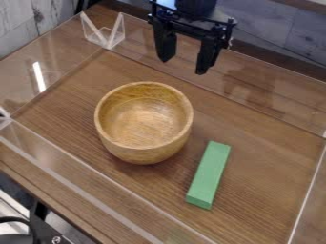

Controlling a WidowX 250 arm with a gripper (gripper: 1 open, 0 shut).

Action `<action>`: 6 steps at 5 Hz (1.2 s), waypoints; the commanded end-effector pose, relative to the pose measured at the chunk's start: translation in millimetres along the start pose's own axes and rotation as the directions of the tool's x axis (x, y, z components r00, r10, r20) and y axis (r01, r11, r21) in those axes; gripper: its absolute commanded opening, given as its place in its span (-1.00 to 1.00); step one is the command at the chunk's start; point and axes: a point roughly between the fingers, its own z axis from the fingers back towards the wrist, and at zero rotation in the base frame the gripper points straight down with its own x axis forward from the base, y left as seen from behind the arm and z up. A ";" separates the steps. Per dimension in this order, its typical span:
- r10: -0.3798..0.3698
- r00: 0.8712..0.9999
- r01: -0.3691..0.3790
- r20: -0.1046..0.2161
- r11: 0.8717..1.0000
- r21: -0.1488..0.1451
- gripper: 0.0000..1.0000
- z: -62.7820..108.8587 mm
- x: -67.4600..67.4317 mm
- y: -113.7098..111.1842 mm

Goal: Put green stick into wooden bowl

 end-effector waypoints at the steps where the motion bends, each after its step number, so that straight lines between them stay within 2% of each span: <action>1: -0.002 1.000 0.002 -0.019 1.000 -0.001 1.00 -10.6 -8.4 -2.0; 2: -0.024 0.999 0.023 -0.024 1.000 -0.012 1.00 -20.8 -31.1 -15.4; 3: -0.037 0.999 0.037 -0.009 0.999 -0.015 1.00 -31.5 -46.0 -32.5; 5: -0.043 0.999 0.043 0.024 0.999 -0.012 1.00 -56.7 -60.6 -62.1; 6: -0.043 0.998 0.044 0.043 0.999 -0.011 1.00 -69.0 -61.9 -69.3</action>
